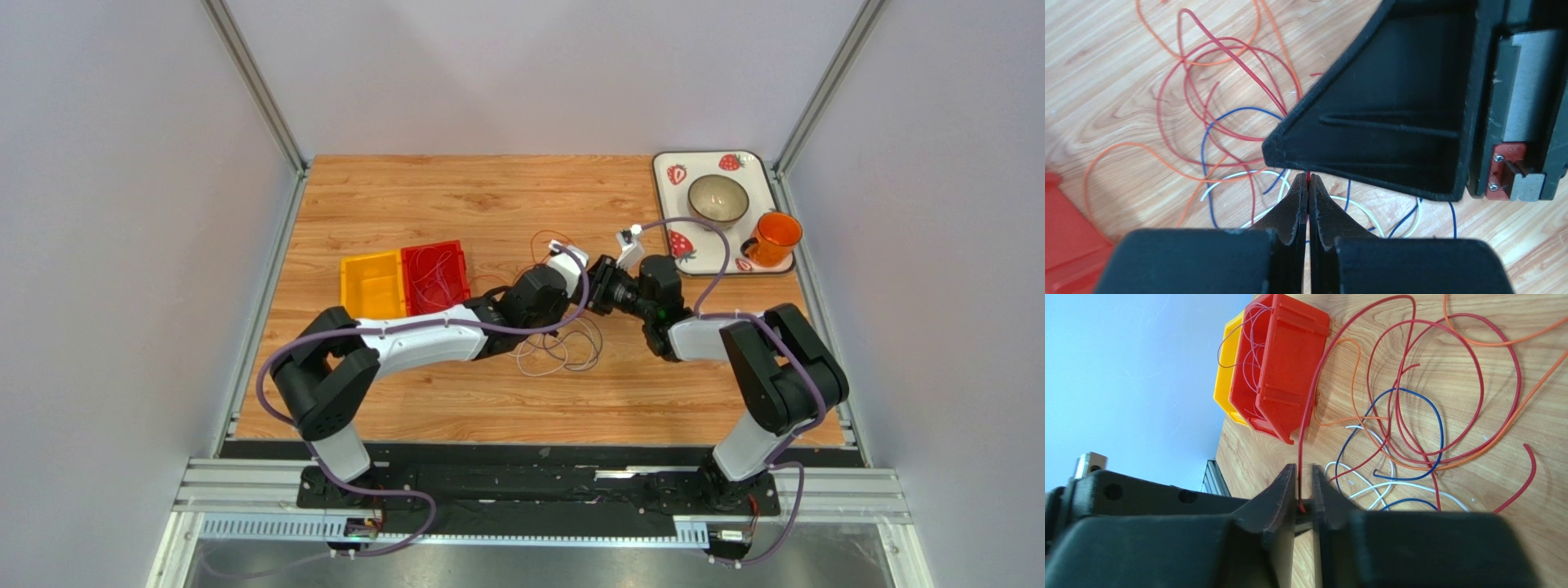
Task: Untangle the cables
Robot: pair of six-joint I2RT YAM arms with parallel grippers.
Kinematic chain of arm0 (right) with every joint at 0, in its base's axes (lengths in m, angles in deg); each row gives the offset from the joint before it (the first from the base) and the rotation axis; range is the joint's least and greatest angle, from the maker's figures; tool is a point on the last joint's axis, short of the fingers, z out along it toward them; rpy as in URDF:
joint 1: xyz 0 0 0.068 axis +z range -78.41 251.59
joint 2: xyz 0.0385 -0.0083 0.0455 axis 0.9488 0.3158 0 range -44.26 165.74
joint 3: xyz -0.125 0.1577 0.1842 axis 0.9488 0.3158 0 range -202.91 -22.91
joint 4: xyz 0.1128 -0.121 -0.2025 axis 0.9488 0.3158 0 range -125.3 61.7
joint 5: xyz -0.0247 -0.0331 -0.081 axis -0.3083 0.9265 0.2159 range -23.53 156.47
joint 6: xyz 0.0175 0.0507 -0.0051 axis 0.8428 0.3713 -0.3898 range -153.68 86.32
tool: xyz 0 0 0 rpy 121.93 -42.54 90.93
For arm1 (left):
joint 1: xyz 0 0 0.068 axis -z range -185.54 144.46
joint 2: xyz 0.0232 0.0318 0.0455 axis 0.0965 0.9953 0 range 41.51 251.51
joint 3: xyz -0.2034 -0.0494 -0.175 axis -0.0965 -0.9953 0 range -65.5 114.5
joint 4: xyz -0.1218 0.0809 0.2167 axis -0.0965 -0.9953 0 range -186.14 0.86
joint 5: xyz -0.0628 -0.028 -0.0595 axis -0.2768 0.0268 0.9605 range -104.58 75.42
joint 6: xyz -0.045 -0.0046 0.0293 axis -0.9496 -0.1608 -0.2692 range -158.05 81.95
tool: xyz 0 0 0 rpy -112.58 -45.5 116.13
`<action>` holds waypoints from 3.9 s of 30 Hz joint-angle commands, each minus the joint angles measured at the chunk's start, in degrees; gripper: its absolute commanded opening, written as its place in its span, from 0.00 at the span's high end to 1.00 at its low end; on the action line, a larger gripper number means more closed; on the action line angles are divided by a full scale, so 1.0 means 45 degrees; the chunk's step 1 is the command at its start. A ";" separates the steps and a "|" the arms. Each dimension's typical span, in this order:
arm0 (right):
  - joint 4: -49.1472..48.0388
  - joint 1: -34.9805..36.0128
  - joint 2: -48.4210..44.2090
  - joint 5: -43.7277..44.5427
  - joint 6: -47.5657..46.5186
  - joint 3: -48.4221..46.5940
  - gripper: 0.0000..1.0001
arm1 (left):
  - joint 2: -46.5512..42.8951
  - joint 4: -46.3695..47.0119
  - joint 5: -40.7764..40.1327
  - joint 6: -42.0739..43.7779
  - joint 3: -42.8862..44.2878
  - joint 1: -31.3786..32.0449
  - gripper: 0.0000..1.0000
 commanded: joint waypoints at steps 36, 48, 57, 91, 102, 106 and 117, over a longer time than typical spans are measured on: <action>0.3680 0.0175 0.0382 0.2740 -0.0851 -0.1566 0.49 | -0.7075 -0.6382 -0.3312 0.2321 0.7236 -0.1897 1.00; 0.4658 0.0292 0.1027 0.2036 -0.1164 -0.2505 0.53 | -0.6860 -0.6286 -0.3841 0.4176 1.1733 -0.1878 1.00; 0.4775 0.0332 0.1066 0.1880 -0.1261 -0.2602 0.53 | -0.7523 -0.6832 -0.5786 0.4705 1.0587 -0.1897 1.00; 0.5107 0.0371 0.1418 0.1587 -0.1261 -0.2973 0.57 | -0.7194 -0.5369 0.0399 -0.2502 0.1052 -0.6897 1.00; 0.5147 0.0370 0.1457 0.1567 -0.1261 -0.2993 0.57 | -0.6157 -0.3104 0.1763 -0.3458 -0.0080 -0.6897 1.00; 0.5186 0.0370 0.1476 0.1548 -0.1281 -0.3032 0.57 | -0.6119 -0.2554 0.1846 -0.3869 -0.0609 -0.6916 1.00; 0.5205 0.0371 0.1515 0.1528 -0.1281 -0.3071 0.58 | -0.4501 -0.2633 0.0126 -0.3342 -0.0980 -0.7111 1.00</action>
